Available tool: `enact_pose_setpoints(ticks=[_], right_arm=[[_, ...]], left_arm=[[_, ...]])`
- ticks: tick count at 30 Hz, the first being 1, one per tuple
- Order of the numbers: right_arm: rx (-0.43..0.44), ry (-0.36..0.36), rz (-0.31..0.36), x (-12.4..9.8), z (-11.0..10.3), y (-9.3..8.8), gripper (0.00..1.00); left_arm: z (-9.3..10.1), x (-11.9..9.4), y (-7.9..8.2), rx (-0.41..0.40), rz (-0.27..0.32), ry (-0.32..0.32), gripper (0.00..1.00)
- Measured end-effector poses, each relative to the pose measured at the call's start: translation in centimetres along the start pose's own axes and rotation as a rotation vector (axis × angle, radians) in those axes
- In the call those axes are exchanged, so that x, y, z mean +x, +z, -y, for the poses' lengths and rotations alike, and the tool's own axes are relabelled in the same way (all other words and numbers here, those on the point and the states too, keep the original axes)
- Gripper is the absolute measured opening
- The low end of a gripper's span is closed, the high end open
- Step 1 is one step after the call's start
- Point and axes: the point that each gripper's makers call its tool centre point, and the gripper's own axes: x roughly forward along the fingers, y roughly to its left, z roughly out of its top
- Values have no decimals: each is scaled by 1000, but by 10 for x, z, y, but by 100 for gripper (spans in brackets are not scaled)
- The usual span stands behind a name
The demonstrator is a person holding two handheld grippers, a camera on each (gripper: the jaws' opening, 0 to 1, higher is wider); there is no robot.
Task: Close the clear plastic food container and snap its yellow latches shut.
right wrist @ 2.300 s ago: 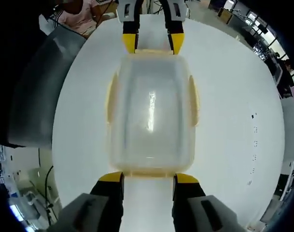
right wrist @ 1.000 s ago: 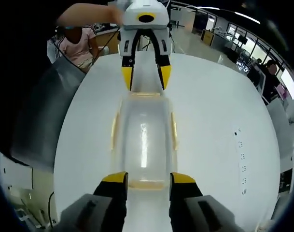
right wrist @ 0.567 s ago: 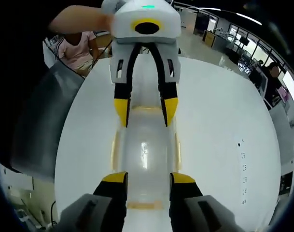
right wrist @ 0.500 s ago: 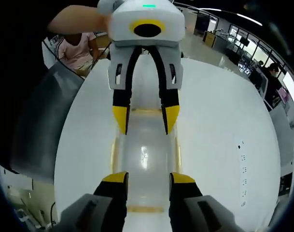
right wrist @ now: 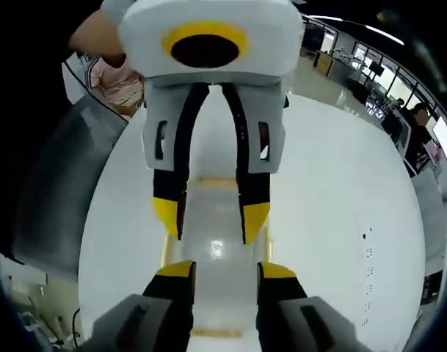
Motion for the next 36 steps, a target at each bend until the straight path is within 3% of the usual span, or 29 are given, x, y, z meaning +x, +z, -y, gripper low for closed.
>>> enact_pose_setpoints(ticks=[14, 19, 31, 36], right_arm=[[1, 29, -25, 4, 19, 3, 35], [1, 33, -30, 3, 24, 6, 38], [4, 61, -49, 2, 21, 3, 38], [19, 80, -46, 5, 21, 1, 39]], left_arm=[[18, 0, 7, 18, 7, 8, 33], [26, 5, 4, 40, -17, 25, 35], [28, 8, 0, 41, -29, 49, 38], [31, 12, -6, 59, -63, 54, 38]])
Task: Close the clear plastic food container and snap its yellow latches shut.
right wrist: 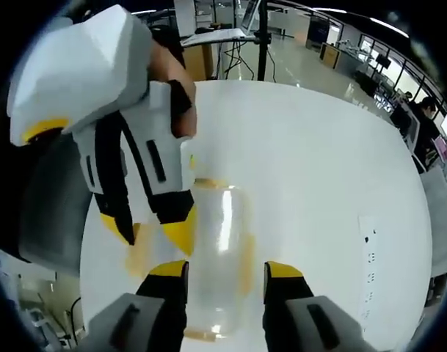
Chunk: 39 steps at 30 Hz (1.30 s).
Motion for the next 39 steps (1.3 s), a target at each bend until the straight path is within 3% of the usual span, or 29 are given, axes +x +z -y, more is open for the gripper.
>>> enact_pose_setpoints(ticks=[7, 10, 17, 21, 24, 31, 32, 33, 39], right_arm=[[42, 60, 4, 9, -4, -5, 42], [74, 110, -1, 12, -8, -7, 43], [75, 132, -21, 16, -8, -13, 46], [66, 142, -29, 16, -9, -13, 45], [59, 156, -48, 17, -8, -13, 43], [44, 207, -112, 21, -10, -12, 41], [13, 228, -152, 20, -11, -19, 41], [41, 224, -130, 23, -14, -14, 41], [38, 240, -157, 23, -13, -15, 41]], left_arm=[[0, 6, -2, 7, -12, 60, 46], [1, 8, -2, 17, -5, 88, 46], [-8, 9, -3, 54, 2, 196, 40], [-7, 11, -5, 86, -10, 216, 40], [-9, 11, -5, 66, -6, 225, 39], [-10, 11, -6, 66, -13, 238, 37], [-10, 12, -6, 82, -20, 237, 37], [-11, 12, -6, 79, -20, 241, 37], [-11, 12, -6, 100, -16, 230, 35]])
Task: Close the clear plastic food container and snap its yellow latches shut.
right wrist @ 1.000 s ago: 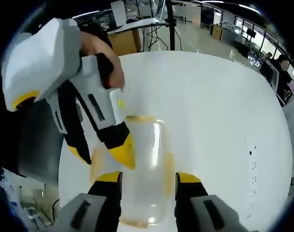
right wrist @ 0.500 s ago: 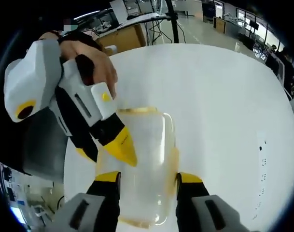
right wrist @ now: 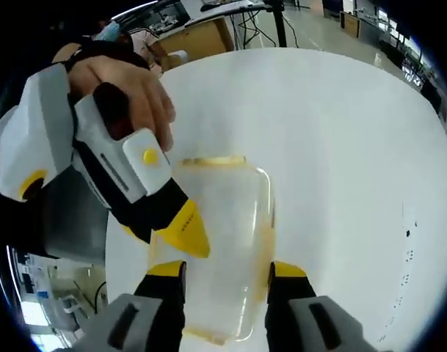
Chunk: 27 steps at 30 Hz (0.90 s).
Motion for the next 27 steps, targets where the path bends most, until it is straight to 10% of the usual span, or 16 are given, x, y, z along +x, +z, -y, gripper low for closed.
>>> enact_pose_setpoints(ticks=[27], right_arm=[[28, -25, 15, -3, 3, 7, 54]], left_arm=[[15, -9, 4, 135, 19, -63, 44]])
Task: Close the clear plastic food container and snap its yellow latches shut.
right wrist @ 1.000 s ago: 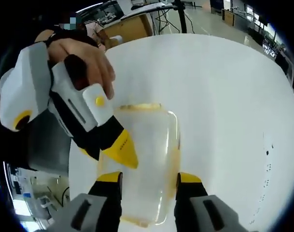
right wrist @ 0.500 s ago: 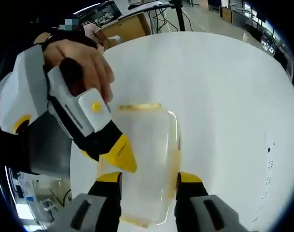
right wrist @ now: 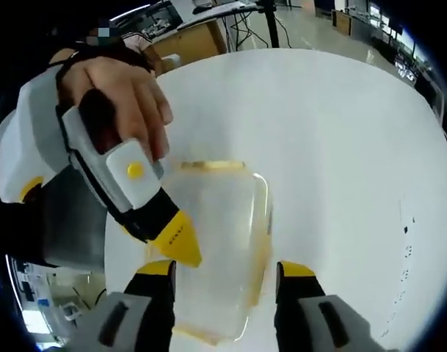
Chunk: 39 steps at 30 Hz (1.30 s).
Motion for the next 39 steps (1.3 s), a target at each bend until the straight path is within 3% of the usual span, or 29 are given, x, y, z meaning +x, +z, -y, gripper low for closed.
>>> enact_pose_setpoints(ticks=[4, 6, 15, 27, 31, 33, 36, 37, 39], right_arm=[[-1, 18, -7, -1, -3, -1, 54], [-7, 17, -10, -1, -3, -1, 54], [-17, 12, -5, -4, -4, 1, 54], [-36, -56, 28, -17, -10, 5, 52], [-39, -87, 44, -23, -14, 7, 53], [-28, -125, 53, -26, -13, 8, 52], [-25, -145, 60, -29, -17, 4, 51], [-21, -153, 63, -29, -17, 3, 51], [-11, -174, 71, -31, -17, -1, 52]], left_arm=[[-3, -9, 3, 4, 6, 1, 45], [-2, -8, 2, -27, 8, -11, 45], [1, -6, -1, -31, -6, -33, 45], [-2, -12, -3, -43, -43, -96, 45], [-11, -16, -3, -32, -49, -107, 42], [-14, -17, -1, -88, -22, -139, 41], [-21, -19, -10, -115, -54, -156, 43], [-21, -21, -15, -149, -73, -176, 44], [-23, -23, -14, -236, -52, -206, 47]])
